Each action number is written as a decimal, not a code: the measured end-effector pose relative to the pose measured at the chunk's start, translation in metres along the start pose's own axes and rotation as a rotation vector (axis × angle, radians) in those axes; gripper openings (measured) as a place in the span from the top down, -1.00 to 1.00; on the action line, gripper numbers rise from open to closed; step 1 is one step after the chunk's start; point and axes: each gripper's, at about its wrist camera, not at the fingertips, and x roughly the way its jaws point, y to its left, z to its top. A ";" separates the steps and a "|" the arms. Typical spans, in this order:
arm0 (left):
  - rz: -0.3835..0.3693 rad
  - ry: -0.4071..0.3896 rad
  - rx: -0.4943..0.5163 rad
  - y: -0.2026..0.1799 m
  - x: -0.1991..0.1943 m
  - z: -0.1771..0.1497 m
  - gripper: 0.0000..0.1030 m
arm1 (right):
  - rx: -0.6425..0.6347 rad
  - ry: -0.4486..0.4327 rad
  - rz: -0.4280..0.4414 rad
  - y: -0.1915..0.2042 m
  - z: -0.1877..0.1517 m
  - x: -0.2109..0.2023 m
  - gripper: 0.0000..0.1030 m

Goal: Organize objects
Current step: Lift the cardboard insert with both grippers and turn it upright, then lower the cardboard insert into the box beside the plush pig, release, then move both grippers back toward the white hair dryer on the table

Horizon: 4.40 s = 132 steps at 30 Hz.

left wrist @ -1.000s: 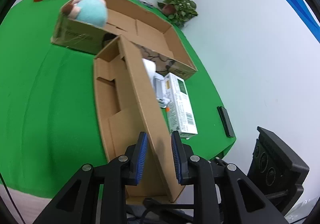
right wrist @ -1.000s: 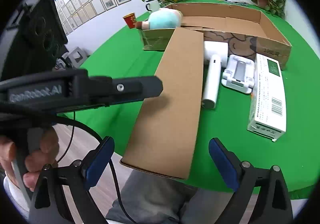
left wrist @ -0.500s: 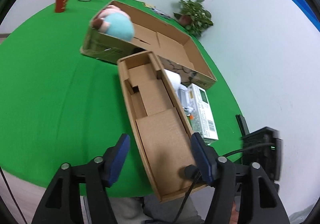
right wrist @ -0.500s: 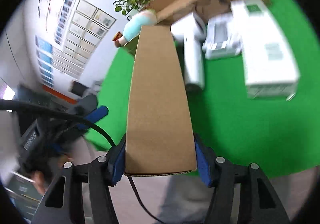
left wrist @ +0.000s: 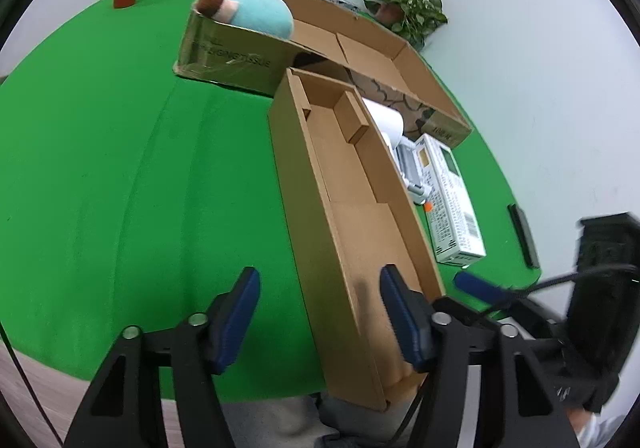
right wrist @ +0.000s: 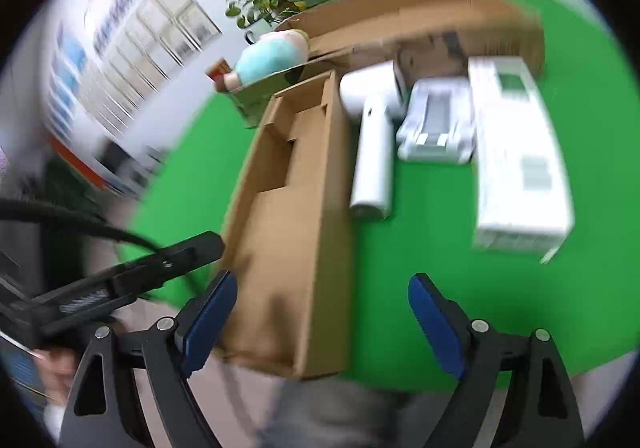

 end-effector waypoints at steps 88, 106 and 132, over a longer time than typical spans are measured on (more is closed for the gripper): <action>0.241 0.015 0.234 -0.019 0.135 0.338 0.80 | 0.062 -0.103 -0.093 -0.039 0.254 0.116 0.86; 0.236 0.018 0.210 0.016 0.123 0.311 0.75 | 0.012 0.028 -0.087 -0.028 0.242 0.166 0.88; 0.269 -0.436 0.277 -0.024 -0.011 0.223 -0.88 | -0.087 -0.361 -0.233 -0.032 0.168 0.011 -0.58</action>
